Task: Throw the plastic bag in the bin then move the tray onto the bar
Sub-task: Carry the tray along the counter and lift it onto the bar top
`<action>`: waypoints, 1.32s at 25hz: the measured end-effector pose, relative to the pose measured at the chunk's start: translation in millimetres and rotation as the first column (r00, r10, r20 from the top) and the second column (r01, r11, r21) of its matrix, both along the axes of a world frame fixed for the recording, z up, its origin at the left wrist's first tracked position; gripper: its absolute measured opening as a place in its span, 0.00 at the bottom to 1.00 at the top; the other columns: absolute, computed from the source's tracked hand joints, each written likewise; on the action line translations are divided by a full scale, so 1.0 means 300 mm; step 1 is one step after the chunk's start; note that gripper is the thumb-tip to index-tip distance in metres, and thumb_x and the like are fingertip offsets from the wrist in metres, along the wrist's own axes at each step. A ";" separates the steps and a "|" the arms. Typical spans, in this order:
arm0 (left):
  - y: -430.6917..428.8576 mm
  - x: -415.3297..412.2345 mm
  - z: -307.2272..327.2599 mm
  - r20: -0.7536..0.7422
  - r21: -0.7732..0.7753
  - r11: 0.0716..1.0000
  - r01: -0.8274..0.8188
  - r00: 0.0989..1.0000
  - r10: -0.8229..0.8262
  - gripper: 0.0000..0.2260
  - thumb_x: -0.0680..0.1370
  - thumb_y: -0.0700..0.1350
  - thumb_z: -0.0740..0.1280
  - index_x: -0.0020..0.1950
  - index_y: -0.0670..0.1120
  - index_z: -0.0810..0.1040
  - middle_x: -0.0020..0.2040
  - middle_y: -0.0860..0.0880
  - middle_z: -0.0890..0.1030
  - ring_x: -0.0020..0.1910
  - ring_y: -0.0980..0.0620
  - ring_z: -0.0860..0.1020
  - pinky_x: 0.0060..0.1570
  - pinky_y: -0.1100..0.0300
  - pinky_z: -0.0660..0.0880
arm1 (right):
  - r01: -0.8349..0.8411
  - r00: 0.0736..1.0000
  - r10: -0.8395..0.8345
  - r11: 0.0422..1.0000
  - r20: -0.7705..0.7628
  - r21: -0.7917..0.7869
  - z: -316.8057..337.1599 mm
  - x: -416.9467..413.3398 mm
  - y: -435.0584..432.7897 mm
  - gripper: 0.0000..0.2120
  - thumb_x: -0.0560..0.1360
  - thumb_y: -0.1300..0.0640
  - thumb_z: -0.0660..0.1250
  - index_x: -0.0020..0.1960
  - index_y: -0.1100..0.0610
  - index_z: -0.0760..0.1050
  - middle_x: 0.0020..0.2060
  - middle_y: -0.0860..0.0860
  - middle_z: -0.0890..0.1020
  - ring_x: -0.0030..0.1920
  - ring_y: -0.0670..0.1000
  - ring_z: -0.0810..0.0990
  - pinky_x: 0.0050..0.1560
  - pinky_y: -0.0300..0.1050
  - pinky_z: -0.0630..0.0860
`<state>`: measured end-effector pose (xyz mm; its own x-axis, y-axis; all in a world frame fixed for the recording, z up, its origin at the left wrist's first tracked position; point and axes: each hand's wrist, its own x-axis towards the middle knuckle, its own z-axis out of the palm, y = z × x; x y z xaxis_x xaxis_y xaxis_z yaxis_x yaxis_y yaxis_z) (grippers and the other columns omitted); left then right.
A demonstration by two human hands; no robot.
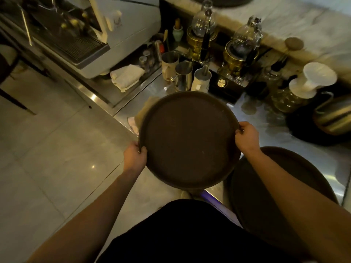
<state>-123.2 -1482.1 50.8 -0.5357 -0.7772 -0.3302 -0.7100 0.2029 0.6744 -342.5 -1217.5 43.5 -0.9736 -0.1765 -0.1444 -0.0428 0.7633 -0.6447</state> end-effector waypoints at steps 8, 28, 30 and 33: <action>-0.022 0.028 0.024 -0.182 -0.064 0.974 0.216 0.958 -0.224 0.05 0.78 0.42 0.64 0.52 0.42 0.73 0.43 0.45 0.75 0.43 0.47 0.74 0.43 0.55 0.69 | 0.344 0.938 -0.342 0.938 0.054 -0.039 0.137 0.393 0.159 0.15 0.79 0.65 0.59 0.64 0.58 0.73 0.51 0.50 0.78 0.47 0.48 0.78 0.50 0.47 0.77; 0.724 -0.225 -0.022 -0.120 -0.068 0.758 0.649 0.749 -0.652 0.08 0.77 0.38 0.66 0.56 0.42 0.76 0.48 0.46 0.79 0.46 0.48 0.79 0.48 0.53 0.78 | 0.617 0.783 -0.622 0.776 -0.006 0.130 -0.044 0.649 1.000 0.12 0.75 0.63 0.63 0.56 0.66 0.79 0.50 0.64 0.84 0.52 0.64 0.82 0.54 0.52 0.75; 0.798 -0.248 -0.032 -0.087 -0.091 0.745 0.660 0.740 -0.666 0.10 0.76 0.36 0.66 0.57 0.40 0.77 0.47 0.47 0.79 0.45 0.50 0.77 0.50 0.54 0.76 | 0.592 0.802 -0.597 0.796 0.001 0.127 -0.066 0.615 1.073 0.12 0.75 0.63 0.62 0.55 0.66 0.78 0.49 0.64 0.84 0.50 0.63 0.82 0.52 0.52 0.76; 0.887 -0.271 -0.065 -0.016 -0.146 0.731 0.667 0.737 -0.676 0.10 0.75 0.36 0.66 0.57 0.38 0.79 0.49 0.42 0.82 0.46 0.44 0.79 0.49 0.54 0.74 | 0.549 0.829 -0.559 0.821 0.028 0.155 -0.101 0.569 1.170 0.12 0.75 0.62 0.62 0.55 0.64 0.78 0.47 0.62 0.84 0.48 0.63 0.82 0.51 0.53 0.78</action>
<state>-204.4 -1216.0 31.4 -0.9495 -0.2379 -0.2047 -0.3136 0.6931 0.6490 -171.7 -866.4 13.3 -0.8879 0.4156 -0.1974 0.4543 0.7237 -0.5195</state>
